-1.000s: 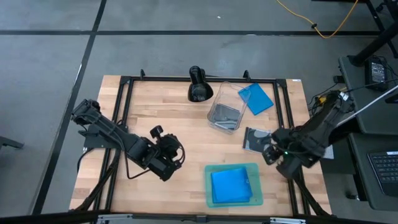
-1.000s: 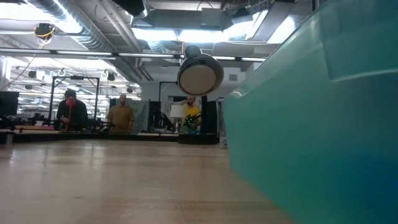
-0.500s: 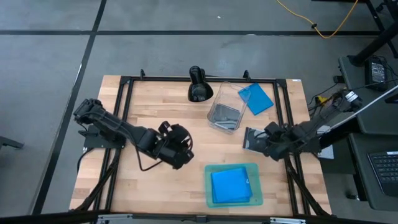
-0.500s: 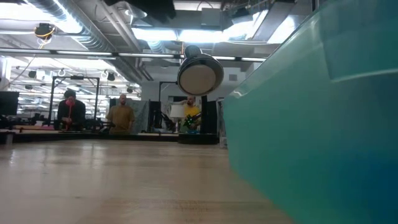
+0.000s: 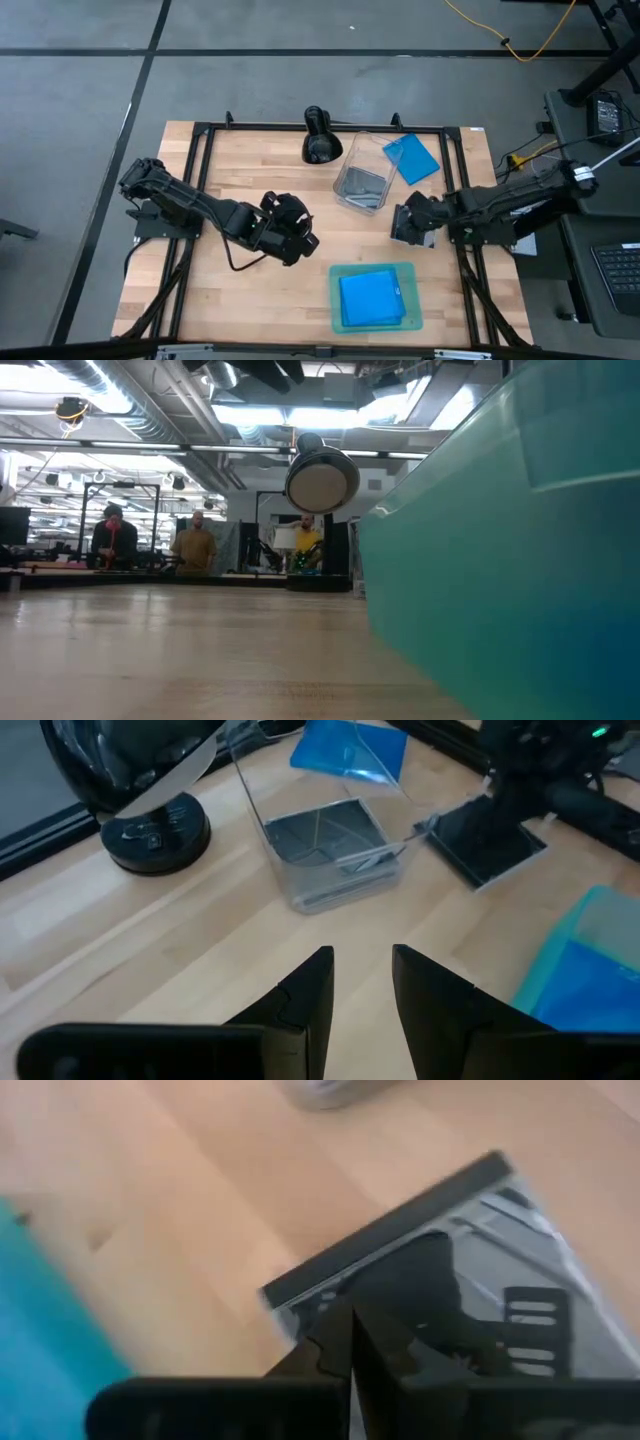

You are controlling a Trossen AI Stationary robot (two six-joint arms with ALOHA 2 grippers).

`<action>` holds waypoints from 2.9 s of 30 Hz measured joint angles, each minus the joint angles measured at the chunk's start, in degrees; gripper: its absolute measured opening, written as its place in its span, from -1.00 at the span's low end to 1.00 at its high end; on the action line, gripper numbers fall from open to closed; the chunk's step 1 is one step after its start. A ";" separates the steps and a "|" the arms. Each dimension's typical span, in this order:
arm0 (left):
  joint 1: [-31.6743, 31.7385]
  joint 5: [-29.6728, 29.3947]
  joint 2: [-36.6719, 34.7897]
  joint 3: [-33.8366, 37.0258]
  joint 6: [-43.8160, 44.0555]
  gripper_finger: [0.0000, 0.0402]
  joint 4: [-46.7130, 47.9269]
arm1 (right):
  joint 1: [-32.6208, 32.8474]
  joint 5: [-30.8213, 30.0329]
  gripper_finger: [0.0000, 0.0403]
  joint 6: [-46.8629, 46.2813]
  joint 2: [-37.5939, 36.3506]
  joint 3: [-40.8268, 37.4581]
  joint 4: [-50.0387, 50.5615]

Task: Pick & place jewel cases by type
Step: Put the black CD case into the transparent bin

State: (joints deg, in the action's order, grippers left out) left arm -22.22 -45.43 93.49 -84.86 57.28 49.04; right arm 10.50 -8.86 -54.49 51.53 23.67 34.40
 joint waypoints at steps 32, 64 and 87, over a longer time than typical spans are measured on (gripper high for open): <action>-1.53 2.95 -0.02 0.00 -7.48 -0.52 -0.90 | -6.05 15.40 -0.98 12.13 35.89 12.40 -23.41; -3.96 2.34 3.50 0.00 8.29 -0.52 2.14 | -4.63 1.94 -0.98 38.97 34.74 43.41 7.37; 5.06 14.16 15.10 0.15 18.67 -0.48 -4.27 | -1.22 7.81 -0.98 30.78 24.26 11.79 -10.25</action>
State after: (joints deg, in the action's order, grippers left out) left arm -17.16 -31.27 108.59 -84.71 75.95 44.77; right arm 9.28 -1.05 -23.70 75.79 35.46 24.15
